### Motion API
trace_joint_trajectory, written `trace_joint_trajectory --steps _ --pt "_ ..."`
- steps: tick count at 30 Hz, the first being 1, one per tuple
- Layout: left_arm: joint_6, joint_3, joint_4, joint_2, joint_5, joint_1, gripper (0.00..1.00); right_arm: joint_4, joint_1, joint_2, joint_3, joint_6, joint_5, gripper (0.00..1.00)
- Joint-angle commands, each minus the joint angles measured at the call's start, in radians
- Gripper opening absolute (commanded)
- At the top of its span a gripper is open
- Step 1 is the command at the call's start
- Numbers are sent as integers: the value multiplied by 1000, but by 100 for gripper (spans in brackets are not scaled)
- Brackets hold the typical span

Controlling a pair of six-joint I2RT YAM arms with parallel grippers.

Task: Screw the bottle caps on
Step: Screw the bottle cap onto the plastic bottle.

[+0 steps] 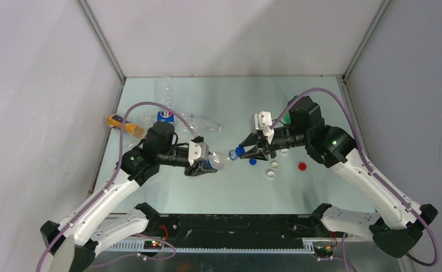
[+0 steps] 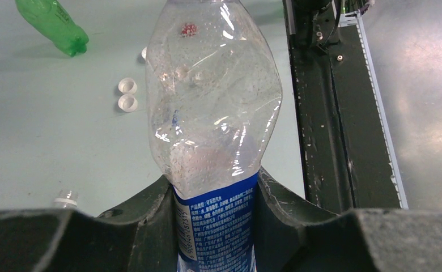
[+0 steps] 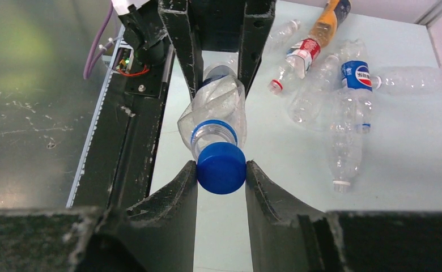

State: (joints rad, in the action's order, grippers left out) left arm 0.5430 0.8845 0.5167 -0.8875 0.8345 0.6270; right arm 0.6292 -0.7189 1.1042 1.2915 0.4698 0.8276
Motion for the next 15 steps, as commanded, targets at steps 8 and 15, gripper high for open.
trace_joint_trajectory --steps 8,15 --pt "10 78 6 -16 45 20 0 60 -51 33 55 104 -8 5" --pt "-20 93 -1 -14 93 20 0 86 -67 61 56 146 1 5"
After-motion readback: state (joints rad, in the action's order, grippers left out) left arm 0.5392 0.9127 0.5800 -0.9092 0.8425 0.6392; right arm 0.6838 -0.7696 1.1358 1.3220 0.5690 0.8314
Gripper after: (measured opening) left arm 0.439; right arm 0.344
